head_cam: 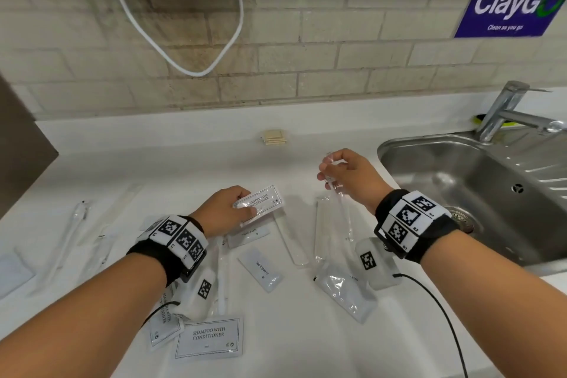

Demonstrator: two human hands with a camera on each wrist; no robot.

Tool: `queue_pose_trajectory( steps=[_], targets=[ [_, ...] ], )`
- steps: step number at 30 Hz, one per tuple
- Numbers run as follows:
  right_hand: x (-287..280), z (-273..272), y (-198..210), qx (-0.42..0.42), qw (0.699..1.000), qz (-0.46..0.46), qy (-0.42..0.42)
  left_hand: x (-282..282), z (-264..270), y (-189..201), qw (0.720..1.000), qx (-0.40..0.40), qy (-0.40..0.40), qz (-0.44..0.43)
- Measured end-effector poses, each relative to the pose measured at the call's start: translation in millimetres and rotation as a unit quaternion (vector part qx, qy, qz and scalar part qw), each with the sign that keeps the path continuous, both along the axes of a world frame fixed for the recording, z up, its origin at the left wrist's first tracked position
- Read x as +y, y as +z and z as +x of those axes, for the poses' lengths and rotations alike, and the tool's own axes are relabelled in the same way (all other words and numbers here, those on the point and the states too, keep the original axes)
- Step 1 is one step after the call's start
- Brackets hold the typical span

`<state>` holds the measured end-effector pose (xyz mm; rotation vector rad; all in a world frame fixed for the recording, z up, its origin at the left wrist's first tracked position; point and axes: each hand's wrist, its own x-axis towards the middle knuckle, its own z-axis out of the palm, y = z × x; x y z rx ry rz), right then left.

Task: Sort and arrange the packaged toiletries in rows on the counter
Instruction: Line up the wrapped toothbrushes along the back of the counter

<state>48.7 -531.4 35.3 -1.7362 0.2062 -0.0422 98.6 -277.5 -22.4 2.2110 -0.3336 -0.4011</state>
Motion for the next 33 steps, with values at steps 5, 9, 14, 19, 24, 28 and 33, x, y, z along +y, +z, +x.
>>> queue_pose_trajectory(
  steps=[5,9,14,19,24,28,33],
  targets=[
    [15,-10,-14,0.018,0.998,0.058,-0.016,7,-10,2,0.999,-0.003,0.021,-0.030],
    [34,-17,-25,0.015,0.999,0.029,-0.002,7,-22,0,0.999,0.036,0.010,-0.035],
    [54,-24,-28,0.024,0.999,0.025,0.038,8,-40,-12,0.999,0.009,-0.008,0.049],
    [67,-25,-26,0.020,0.998,0.034,0.046,37,-46,-4,0.977,-0.062,0.111,0.170],
    [93,-25,-26,0.037,0.995,0.036,0.082,39,-59,-15,0.956,0.013,0.107,0.271],
    [117,-19,-21,0.042,0.989,0.028,0.138,44,-58,-12,0.975,0.027,0.161,0.153],
    [150,-13,-23,0.070,0.979,0.054,0.183,88,-53,22,0.932,0.018,0.305,-0.192]
  ],
)
